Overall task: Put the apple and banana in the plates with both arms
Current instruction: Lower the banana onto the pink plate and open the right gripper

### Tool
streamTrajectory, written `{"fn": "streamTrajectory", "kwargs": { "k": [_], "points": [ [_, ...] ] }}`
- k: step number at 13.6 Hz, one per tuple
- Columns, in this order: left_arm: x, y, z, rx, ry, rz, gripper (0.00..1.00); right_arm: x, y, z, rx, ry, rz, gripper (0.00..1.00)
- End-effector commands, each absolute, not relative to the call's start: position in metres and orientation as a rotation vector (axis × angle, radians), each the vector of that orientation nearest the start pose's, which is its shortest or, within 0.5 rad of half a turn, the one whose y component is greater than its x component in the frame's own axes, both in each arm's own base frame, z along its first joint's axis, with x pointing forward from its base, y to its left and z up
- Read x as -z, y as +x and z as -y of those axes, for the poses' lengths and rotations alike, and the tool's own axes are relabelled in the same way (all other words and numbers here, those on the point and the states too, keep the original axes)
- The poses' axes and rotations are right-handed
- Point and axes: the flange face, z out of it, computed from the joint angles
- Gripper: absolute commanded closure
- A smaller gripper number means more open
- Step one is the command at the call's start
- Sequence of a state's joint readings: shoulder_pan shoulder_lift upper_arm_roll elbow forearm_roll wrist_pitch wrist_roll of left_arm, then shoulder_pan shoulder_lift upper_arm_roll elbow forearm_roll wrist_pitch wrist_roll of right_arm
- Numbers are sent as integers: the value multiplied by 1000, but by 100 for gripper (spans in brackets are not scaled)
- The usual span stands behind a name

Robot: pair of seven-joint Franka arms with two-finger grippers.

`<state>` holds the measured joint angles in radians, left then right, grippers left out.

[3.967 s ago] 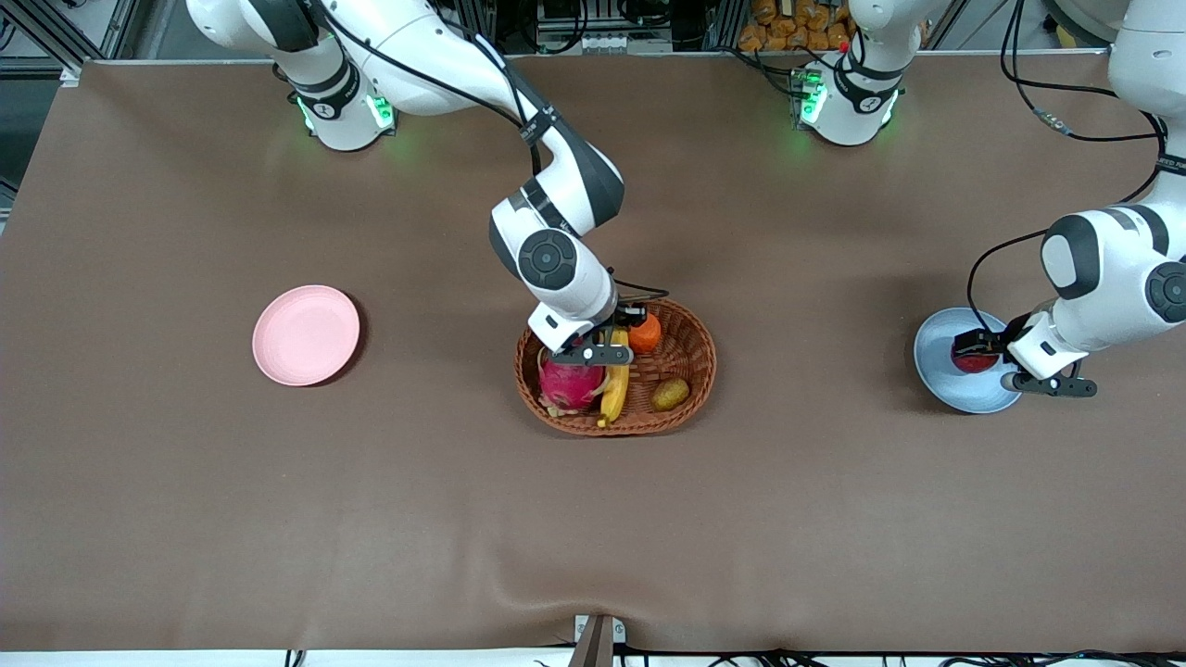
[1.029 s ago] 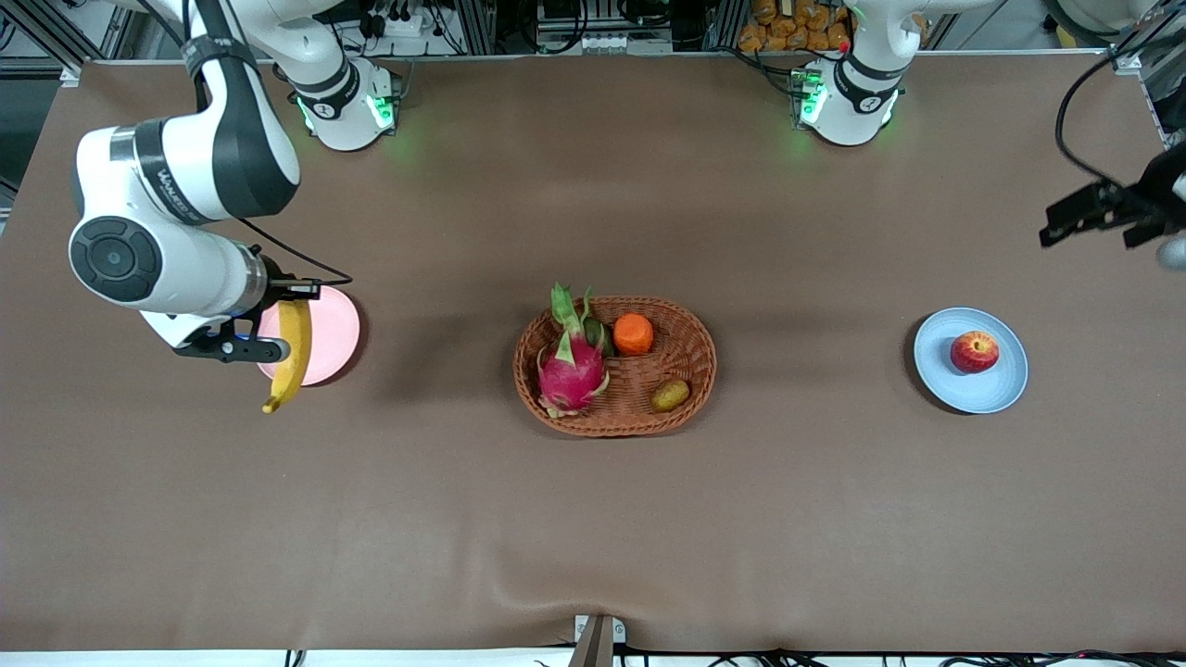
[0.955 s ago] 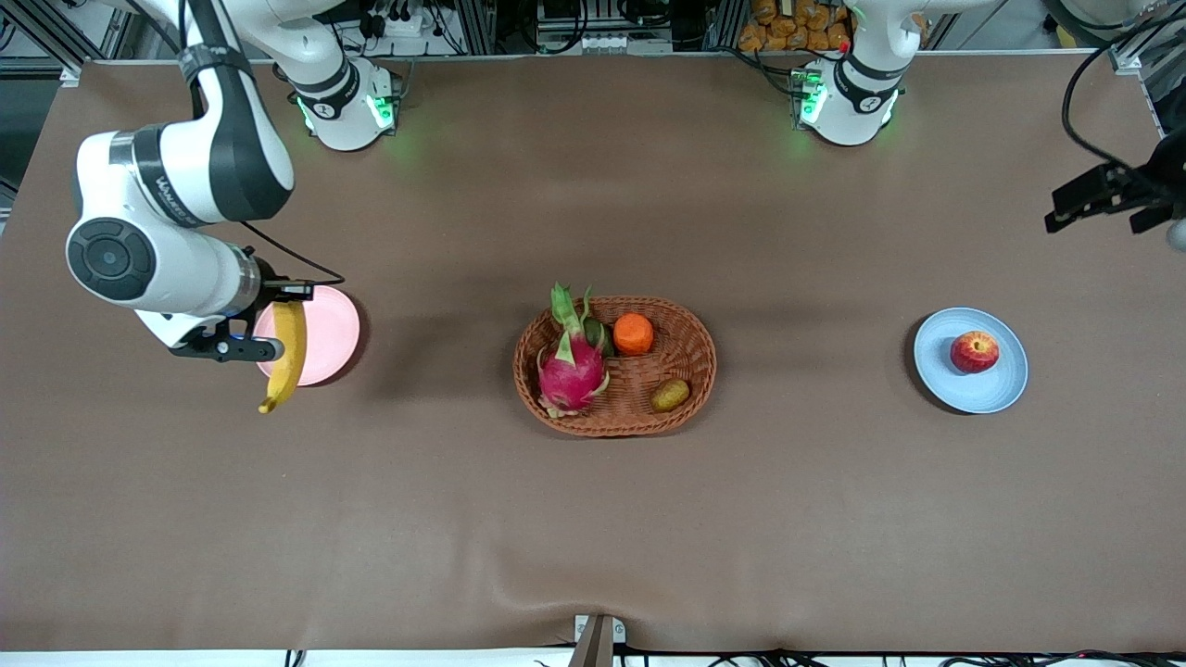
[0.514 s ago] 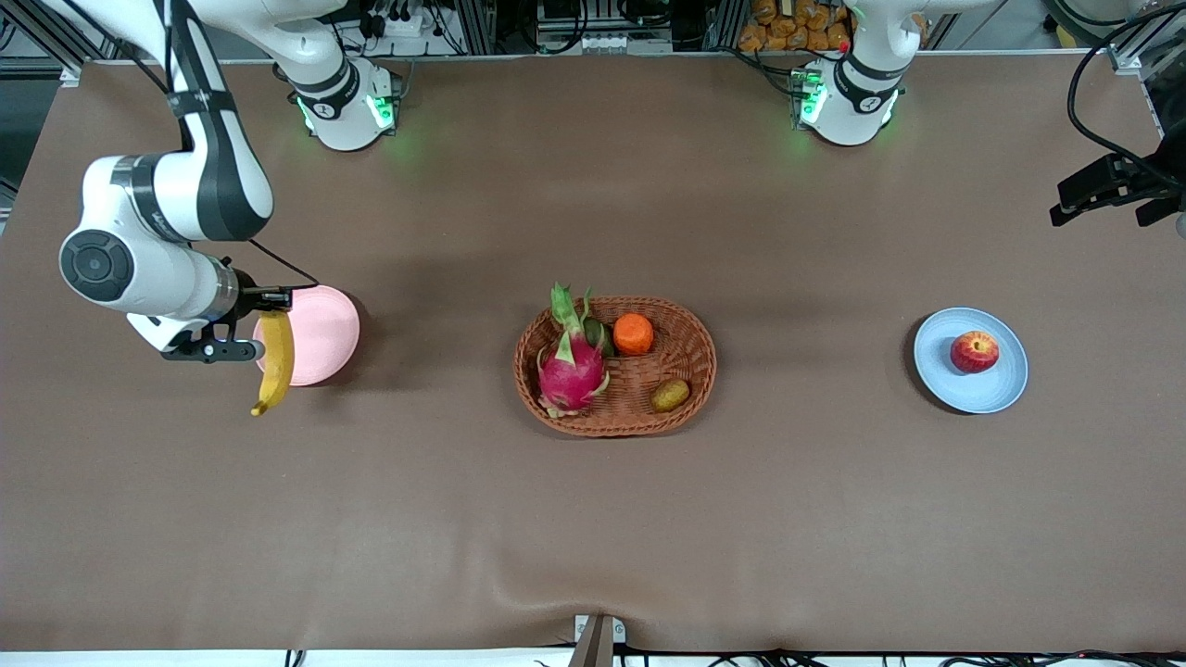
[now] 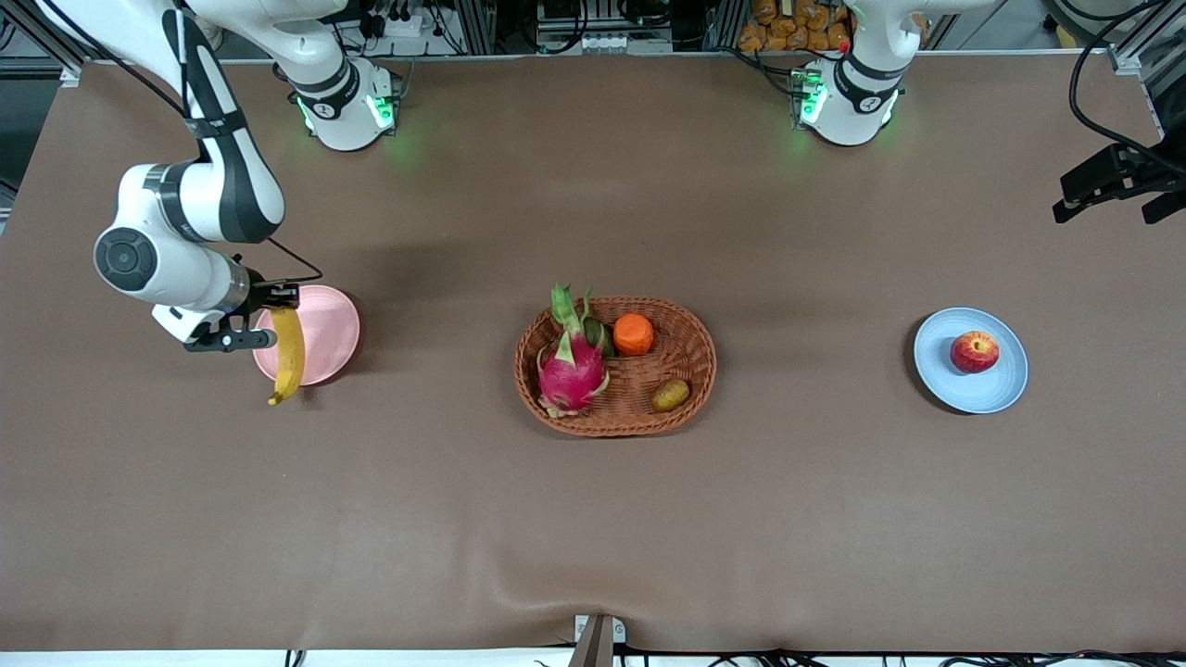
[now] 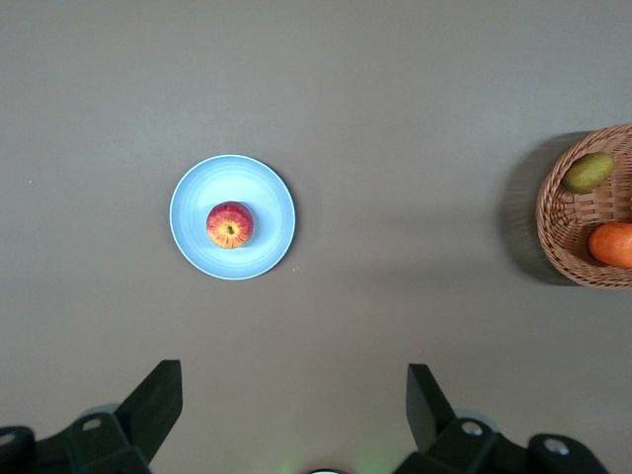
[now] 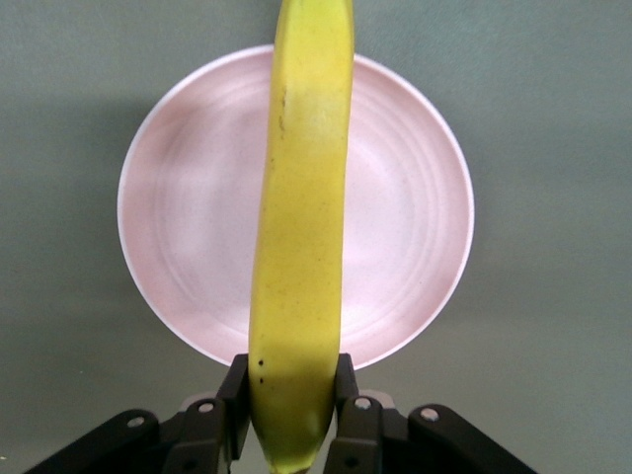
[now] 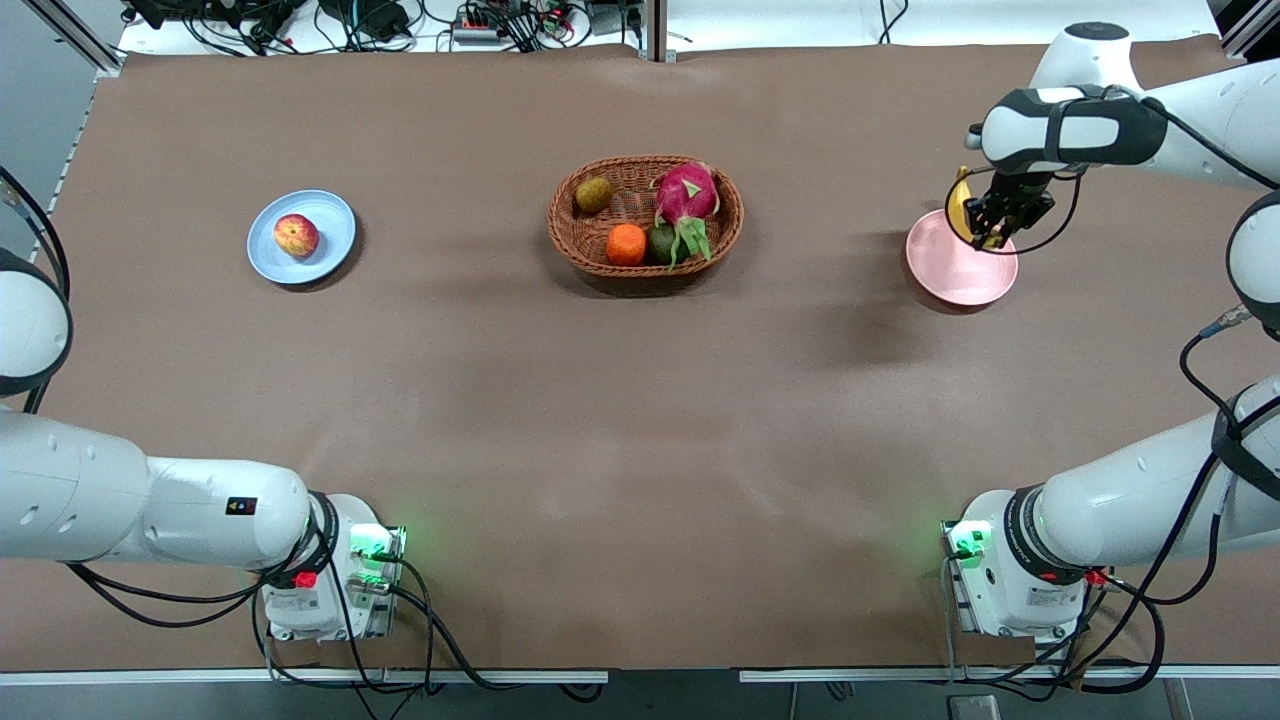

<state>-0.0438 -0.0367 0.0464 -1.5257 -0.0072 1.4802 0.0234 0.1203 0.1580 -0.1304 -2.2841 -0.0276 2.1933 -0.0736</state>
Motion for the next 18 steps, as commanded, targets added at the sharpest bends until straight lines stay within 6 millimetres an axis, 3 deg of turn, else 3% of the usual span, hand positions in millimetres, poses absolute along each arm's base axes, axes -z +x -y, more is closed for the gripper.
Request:
{"fn": "streamTrajectory", "kwargs": {
  "k": [1, 6, 7, 8, 10, 12, 14, 18],
  "points": [
    [-666, 534, 1, 3, -3164, -37, 0, -258, 478, 9, -373, -3152, 186, 100],
    [-668, 534, -2, 12, -3148, -20, 0, -253, 470, 7, -409, -3146, 190, 100],
    [-666, 533, -1, 0, -3149, -28, 0, -253, 468, 7, -435, -3142, 189, 54],
    [-663, 532, 0, -17, -3149, -32, 0, -254, 468, 7, -435, -3142, 189, 1],
    [-662, 532, 0, -22, -3149, -32, 0, -258, 469, 6, -454, -3139, 190, 0],
    [-659, 533, 0, -31, -3151, -35, 0, -276, 478, 3, -485, -3134, 194, 0],
    [-656, 533, -1, -41, -3149, -30, 0, -307, 493, 3, -524, -3129, 187, 0],
    [-656, 534, -1, -41, -3151, -33, 0, -392, 529, -1, -566, -3119, 175, 0]
  ]
}}
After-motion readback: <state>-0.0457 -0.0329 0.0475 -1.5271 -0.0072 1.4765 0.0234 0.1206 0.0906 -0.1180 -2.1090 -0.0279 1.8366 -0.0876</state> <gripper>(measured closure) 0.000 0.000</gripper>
